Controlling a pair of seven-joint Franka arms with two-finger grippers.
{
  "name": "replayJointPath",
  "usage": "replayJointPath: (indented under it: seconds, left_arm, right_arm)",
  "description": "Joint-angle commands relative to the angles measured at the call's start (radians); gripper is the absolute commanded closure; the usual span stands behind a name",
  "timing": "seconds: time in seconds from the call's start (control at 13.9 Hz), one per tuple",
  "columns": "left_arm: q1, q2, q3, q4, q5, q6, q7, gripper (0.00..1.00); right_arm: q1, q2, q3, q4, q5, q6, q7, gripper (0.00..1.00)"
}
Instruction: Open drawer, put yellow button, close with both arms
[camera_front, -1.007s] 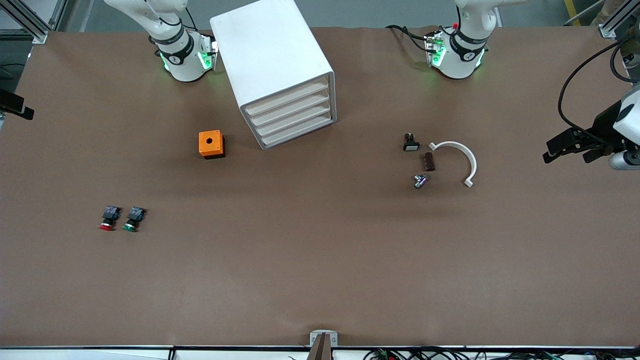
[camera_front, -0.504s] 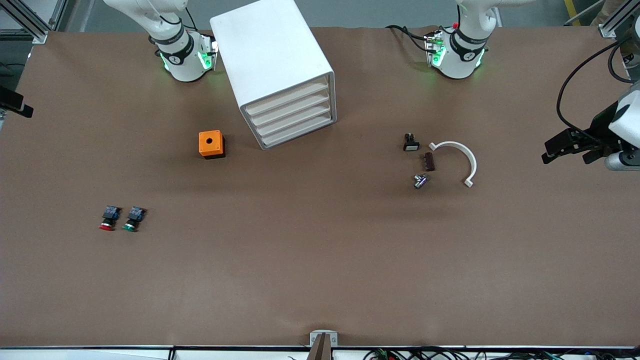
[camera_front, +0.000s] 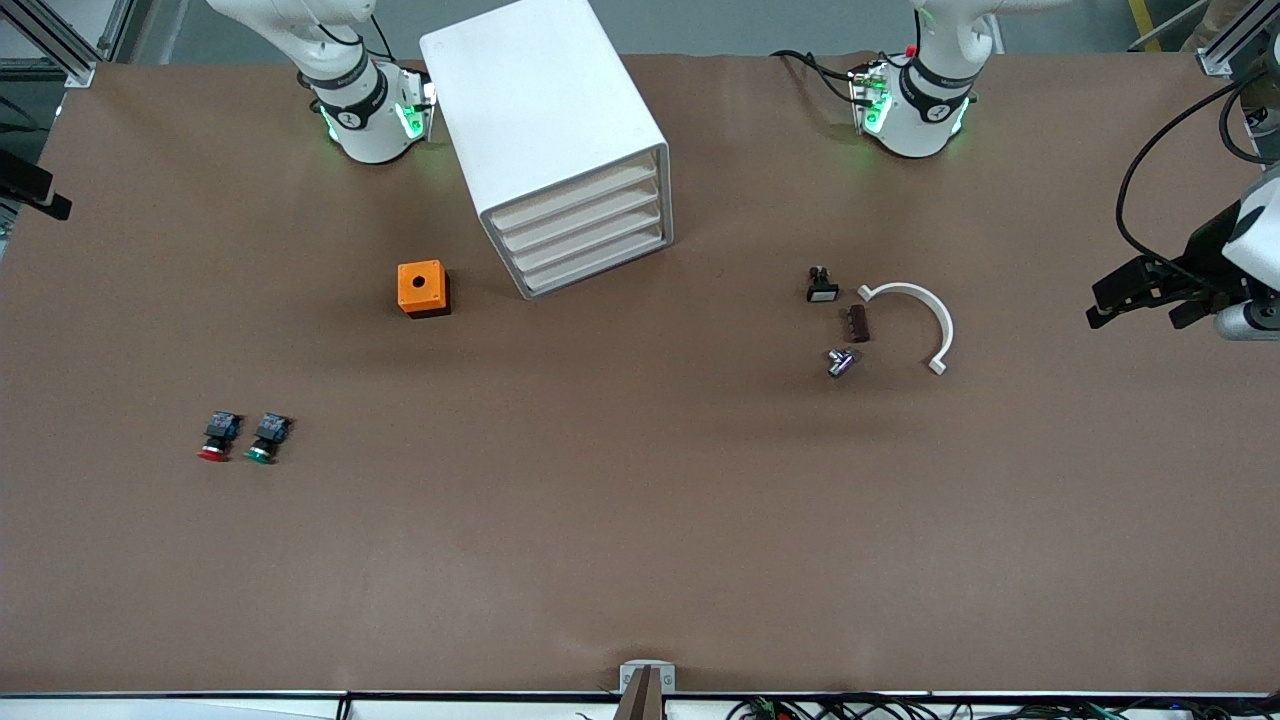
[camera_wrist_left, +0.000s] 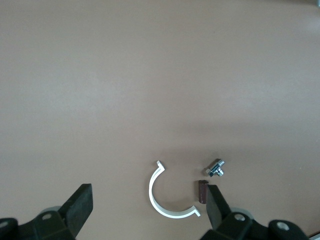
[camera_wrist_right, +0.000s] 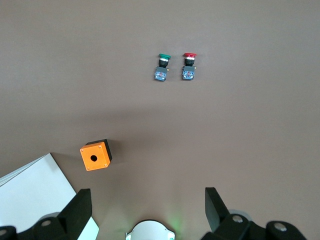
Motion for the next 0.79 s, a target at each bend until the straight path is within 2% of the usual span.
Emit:
replayJointPath:
  seconds: [0.0,0.36,0.5,0.72]
  left_arm:
    - [-0.008,-0.001,-0.019,0.071,0.024,-0.060,-0.005,0.00]
    - [-0.008,-0.001,-0.028,0.140,0.024,-0.147,-0.005,0.00]
    - [-0.007,0.001,-0.028,0.186,0.016,-0.208,-0.063,0.00]
    - [-0.007,0.001,-0.028,0.195,0.024,-0.249,-0.103,0.00]
  right_arm:
    - [-0.001,-0.030,0.000,-0.036,0.011,0.017,-0.007,0.00]
    - [-0.004,-0.110,0.015,-0.150,0.011,0.083,-0.008,0.00]
    - [-0.004,-0.111,0.018,-0.152,0.011,0.083,-0.008,0.00]
    - [0.003,-0.110,0.018,-0.150,0.011,0.083,-0.008,0.00]
